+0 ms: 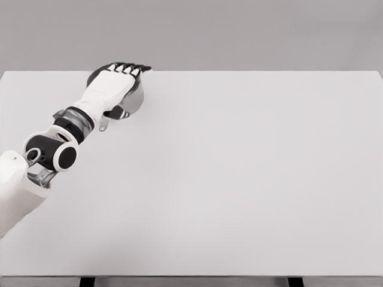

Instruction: Rotate pot handle

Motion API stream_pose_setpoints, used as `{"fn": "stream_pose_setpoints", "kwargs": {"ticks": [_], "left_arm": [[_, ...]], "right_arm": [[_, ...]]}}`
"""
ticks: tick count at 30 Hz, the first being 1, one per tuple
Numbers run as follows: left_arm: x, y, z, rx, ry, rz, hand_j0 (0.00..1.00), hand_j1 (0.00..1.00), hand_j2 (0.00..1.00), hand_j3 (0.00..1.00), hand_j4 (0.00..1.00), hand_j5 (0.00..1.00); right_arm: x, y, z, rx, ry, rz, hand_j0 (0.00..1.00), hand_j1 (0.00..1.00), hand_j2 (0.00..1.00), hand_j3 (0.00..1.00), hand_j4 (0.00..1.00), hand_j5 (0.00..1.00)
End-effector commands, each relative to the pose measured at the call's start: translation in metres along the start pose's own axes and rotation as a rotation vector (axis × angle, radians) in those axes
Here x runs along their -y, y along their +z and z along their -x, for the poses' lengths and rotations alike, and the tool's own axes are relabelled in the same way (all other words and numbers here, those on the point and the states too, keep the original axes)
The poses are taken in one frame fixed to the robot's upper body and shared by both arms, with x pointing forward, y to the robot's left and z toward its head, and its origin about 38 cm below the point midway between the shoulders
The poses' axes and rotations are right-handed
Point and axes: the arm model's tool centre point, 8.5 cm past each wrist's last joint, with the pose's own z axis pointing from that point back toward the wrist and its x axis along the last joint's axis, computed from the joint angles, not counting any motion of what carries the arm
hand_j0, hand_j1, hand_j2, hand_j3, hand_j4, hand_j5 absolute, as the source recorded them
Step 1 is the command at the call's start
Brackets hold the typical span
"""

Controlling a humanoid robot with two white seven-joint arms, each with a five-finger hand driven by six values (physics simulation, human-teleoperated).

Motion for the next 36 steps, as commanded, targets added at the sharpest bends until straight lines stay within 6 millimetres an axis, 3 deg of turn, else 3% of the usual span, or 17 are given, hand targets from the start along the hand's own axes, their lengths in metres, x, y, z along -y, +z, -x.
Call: {"fn": "stream_pose_setpoints", "kwargs": {"ticks": [1, 16, 32, 36], "left_arm": [[-0.003, 0.000, 0.000, -0.006, -0.013, -0.031, 1.00, 1.00, 1.00, 1.00, 1.00, 1.00], [0.019, -0.008, 0.011, -0.055, -0.020, 0.013, 1.00, 1.00, 1.00, 1.00, 1.00, 1.00], [0.020, -0.005, 0.020, -0.068, -0.025, 0.020, 1.00, 1.00, 1.00, 1.00, 1.00, 1.00], [0.019, 0.000, 0.031, -0.087, -0.050, 0.027, 1.00, 1.00, 1.00, 1.00, 1.00, 1.00]], "right_arm": [[0.000, 0.000, 0.000, 0.000, 0.000, 0.000, 1.00, 1.00, 1.00, 1.00, 1.00, 1.00], [0.000, 0.000, 0.000, -0.001, 0.000, 0.000, 1.00, 1.00, 1.00, 1.00, 1.00, 1.00], [0.000, 0.000, 0.000, -0.001, 0.000, 0.000, 1.00, 1.00, 1.00, 1.00, 1.00, 1.00], [0.000, 0.000, 0.000, 0.000, 0.000, 0.000, 1.00, 1.00, 1.00, 1.00, 1.00, 1.00]]}}
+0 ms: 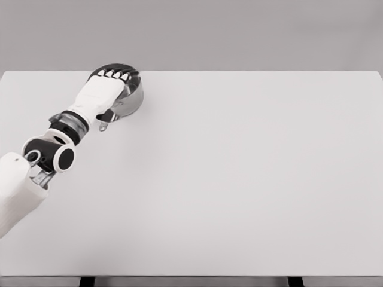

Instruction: Rotate pot handle

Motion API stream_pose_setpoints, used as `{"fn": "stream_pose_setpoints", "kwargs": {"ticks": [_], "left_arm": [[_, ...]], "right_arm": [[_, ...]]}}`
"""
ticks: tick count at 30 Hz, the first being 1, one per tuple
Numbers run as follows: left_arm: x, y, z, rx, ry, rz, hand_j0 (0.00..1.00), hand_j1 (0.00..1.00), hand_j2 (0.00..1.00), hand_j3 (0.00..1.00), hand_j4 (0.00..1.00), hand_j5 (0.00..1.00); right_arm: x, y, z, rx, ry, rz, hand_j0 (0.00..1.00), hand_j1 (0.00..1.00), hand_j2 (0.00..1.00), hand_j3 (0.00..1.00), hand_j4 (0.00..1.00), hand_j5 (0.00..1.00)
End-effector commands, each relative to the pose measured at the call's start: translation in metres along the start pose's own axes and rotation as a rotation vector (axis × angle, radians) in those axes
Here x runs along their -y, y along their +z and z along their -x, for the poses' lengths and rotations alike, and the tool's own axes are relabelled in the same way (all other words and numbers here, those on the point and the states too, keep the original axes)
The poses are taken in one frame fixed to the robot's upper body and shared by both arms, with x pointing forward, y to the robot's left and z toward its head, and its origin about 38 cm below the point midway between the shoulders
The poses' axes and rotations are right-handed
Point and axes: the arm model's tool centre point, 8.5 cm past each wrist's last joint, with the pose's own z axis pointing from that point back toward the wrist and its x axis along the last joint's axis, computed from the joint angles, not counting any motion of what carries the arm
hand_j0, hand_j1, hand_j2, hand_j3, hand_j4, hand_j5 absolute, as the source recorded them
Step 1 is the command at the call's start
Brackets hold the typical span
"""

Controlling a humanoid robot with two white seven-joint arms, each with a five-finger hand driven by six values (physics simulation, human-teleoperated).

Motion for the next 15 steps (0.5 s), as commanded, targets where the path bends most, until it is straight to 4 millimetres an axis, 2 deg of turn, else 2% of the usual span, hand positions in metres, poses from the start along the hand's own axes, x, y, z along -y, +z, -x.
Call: {"fn": "stream_pose_setpoints", "kwargs": {"ticks": [1, 13, 15], "left_arm": [[-0.002, 0.004, 0.012, -0.019, -0.029, 0.004, 1.00, 1.00, 1.00, 1.00, 1.00, 1.00], [-0.002, 0.007, 0.018, -0.026, -0.035, 0.009, 1.00, 1.00, 1.00, 1.00, 1.00, 1.00], [-0.006, 0.011, 0.024, -0.027, -0.051, 0.007, 1.00, 1.00, 1.00, 1.00, 1.00, 1.00]], "right_arm": [[0.000, 0.000, 0.000, 0.001, 0.000, 0.000, 1.00, 1.00, 1.00, 1.00, 1.00, 1.00], [0.000, 0.000, 0.000, -0.001, 0.000, 0.000, 1.00, 1.00, 1.00, 1.00, 1.00, 1.00], [0.000, 0.000, 0.000, 0.001, 0.000, 0.000, 1.00, 1.00, 1.00, 1.00, 1.00, 1.00]]}}
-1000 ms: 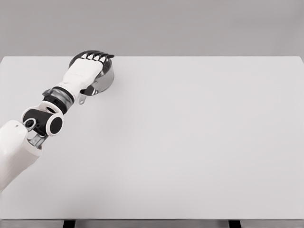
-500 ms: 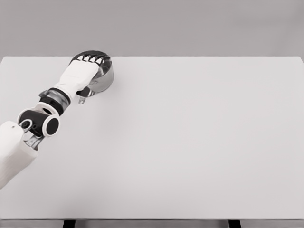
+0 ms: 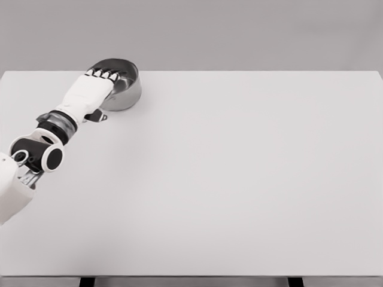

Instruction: Rotate pot handle

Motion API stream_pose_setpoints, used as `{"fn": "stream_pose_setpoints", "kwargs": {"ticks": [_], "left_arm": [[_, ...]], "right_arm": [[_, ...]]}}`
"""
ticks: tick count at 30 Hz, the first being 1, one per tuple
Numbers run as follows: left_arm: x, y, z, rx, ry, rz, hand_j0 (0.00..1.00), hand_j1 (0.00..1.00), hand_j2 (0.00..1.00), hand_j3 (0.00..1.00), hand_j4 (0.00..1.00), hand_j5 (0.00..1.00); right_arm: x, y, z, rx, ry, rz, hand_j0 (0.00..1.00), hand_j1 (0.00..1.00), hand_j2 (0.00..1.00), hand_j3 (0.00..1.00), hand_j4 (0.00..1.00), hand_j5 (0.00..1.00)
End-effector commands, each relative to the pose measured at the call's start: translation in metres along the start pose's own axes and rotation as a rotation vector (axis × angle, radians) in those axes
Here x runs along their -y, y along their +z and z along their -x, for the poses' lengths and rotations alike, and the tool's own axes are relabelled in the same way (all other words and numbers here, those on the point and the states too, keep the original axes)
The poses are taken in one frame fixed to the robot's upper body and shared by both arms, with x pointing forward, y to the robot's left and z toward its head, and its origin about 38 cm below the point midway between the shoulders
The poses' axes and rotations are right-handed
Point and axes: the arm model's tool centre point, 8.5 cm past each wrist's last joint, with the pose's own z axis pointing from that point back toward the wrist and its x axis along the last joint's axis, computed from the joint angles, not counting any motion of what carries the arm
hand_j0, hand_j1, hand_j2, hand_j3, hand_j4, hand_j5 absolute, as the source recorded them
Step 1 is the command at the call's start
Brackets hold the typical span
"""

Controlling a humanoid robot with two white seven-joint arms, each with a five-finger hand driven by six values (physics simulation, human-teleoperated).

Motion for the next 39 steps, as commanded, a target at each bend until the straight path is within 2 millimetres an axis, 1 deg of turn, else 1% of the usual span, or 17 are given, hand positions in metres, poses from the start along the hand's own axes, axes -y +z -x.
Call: {"fn": "stream_pose_setpoints", "kwargs": {"ticks": [1, 4, 11, 12, 15, 17, 21, 24, 29, 32, 34, 39], "left_arm": [[-0.007, 0.003, 0.009, -0.002, -0.017, -0.011, 1.00, 1.00, 1.00, 1.00, 1.00, 1.00], [-0.009, 0.005, 0.016, -0.013, -0.027, -0.013, 1.00, 1.00, 1.00, 1.00, 1.00, 1.00], [-0.010, 0.007, 0.021, -0.022, -0.036, -0.009, 1.00, 1.00, 1.00, 1.00, 1.00, 1.00], [-0.013, 0.008, 0.026, -0.032, -0.039, -0.015, 1.00, 1.00, 1.00, 1.00, 1.00, 1.00], [-0.014, 0.009, 0.029, -0.038, -0.043, -0.015, 1.00, 1.00, 1.00, 1.00, 1.00, 1.00], [-0.016, 0.011, 0.035, -0.051, -0.047, -0.017, 1.00, 1.00, 1.00, 1.00, 1.00, 1.00], [-0.014, 0.011, 0.037, -0.057, -0.044, -0.014, 1.00, 1.00, 1.00, 1.00, 1.00, 1.00], [-0.017, 0.012, 0.040, -0.063, -0.043, -0.022, 1.00, 1.00, 1.00, 1.00, 1.00, 1.00], [-0.011, 0.010, 0.048, -0.063, -0.048, -0.003, 1.00, 1.00, 1.00, 1.00, 1.00, 1.00], [-0.011, 0.010, 0.048, -0.062, -0.048, -0.004, 1.00, 1.00, 1.00, 1.00, 1.00, 1.00], [-0.013, 0.012, 0.053, -0.071, -0.058, -0.003, 1.00, 1.00, 1.00, 1.00, 1.00, 1.00], [-0.012, 0.012, 0.054, -0.062, -0.059, 0.002, 1.00, 1.00, 1.00, 1.00, 1.00, 1.00]], "right_arm": [[0.000, 0.000, 0.000, 0.001, 0.000, 0.000, 1.00, 1.00, 1.00, 1.00, 1.00, 1.00], [0.000, 0.000, 0.000, 0.001, 0.000, 0.000, 1.00, 1.00, 1.00, 1.00, 1.00, 1.00], [0.000, 0.000, 0.000, 0.001, 0.000, 0.000, 1.00, 1.00, 1.00, 1.00, 1.00, 1.00], [0.000, 0.000, 0.000, 0.001, 0.000, 0.000, 1.00, 1.00, 1.00, 1.00, 1.00, 1.00], [0.000, 0.000, 0.000, 0.001, 0.000, 0.000, 1.00, 1.00, 1.00, 1.00, 1.00, 1.00], [0.000, 0.000, 0.000, -0.001, 0.000, 0.000, 1.00, 1.00, 1.00, 1.00, 1.00, 1.00], [0.000, 0.000, 0.000, -0.001, 0.000, 0.000, 1.00, 1.00, 1.00, 1.00, 1.00, 1.00], [0.000, 0.000, 0.000, -0.001, 0.000, 0.000, 1.00, 1.00, 1.00, 1.00, 1.00, 1.00], [0.000, 0.000, 0.000, 0.001, 0.000, 0.000, 1.00, 1.00, 1.00, 1.00, 1.00, 1.00], [0.000, 0.000, 0.000, 0.001, 0.000, 0.000, 1.00, 1.00, 1.00, 1.00, 1.00, 1.00], [0.000, 0.000, 0.000, 0.001, 0.000, 0.000, 1.00, 1.00, 1.00, 1.00, 1.00, 1.00], [0.000, 0.000, 0.000, 0.001, 0.000, 0.000, 1.00, 1.00, 1.00, 1.00, 1.00, 1.00]]}}
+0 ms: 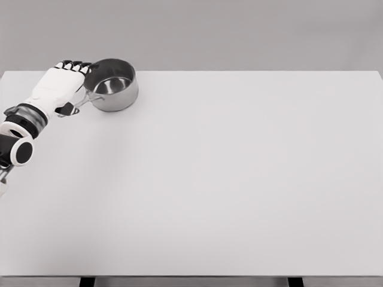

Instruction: Rotate pot handle

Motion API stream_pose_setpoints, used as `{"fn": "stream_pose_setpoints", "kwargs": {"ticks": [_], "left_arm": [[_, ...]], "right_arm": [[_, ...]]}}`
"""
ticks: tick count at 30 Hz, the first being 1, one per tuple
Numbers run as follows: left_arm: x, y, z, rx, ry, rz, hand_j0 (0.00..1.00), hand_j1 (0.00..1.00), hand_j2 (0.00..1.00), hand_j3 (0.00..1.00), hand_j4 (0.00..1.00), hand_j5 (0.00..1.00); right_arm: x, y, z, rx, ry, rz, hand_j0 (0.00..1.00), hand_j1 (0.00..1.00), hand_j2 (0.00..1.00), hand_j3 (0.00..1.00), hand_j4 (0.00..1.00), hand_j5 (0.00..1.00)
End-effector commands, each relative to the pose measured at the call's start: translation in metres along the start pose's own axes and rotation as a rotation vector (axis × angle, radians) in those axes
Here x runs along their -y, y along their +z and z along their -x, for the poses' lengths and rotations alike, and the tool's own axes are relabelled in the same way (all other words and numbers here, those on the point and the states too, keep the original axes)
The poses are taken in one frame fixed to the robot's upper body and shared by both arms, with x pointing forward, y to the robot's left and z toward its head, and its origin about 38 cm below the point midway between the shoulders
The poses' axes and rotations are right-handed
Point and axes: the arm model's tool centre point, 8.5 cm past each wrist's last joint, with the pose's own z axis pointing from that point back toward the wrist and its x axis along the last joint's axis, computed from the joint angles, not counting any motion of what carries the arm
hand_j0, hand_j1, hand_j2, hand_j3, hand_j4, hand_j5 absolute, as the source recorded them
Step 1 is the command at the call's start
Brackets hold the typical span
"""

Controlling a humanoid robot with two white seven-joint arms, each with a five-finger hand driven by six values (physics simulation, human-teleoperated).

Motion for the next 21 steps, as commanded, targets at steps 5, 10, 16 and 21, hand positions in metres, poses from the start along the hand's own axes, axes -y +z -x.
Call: {"fn": "stream_pose_setpoints", "kwargs": {"ticks": [5, 10, 16, 21], "left_arm": [[0.0030, 0.0030, 0.0017, 0.014, 0.003, 0.002, 1.00, 1.00, 1.00, 1.00, 1.00, 1.00], [-0.0023, 0.0029, 0.0073, 0.001, 0.010, -0.011, 1.00, 1.00, 1.00, 1.00, 1.00, 1.00], [-0.0041, 0.0040, 0.0004, 0.051, 0.027, -0.015, 1.00, 1.00, 1.00, 1.00, 1.00, 1.00], [0.0008, 0.0054, -0.0010, 0.055, 0.037, -0.005, 1.00, 1.00, 1.00, 1.00, 1.00, 1.00]], "right_arm": [[0.0001, 0.0000, -0.0001, 0.001, 0.000, 0.000, 1.00, 1.00, 1.00, 1.00, 1.00, 1.00], [0.0001, 0.0000, -0.0001, 0.001, 0.000, 0.000, 1.00, 1.00, 1.00, 1.00, 1.00, 1.00], [0.0001, 0.0000, -0.0001, 0.001, 0.000, 0.000, 1.00, 1.00, 1.00, 1.00, 1.00, 1.00], [0.0001, 0.0000, -0.0001, 0.001, 0.000, 0.000, 1.00, 1.00, 1.00, 1.00, 1.00, 1.00]]}}
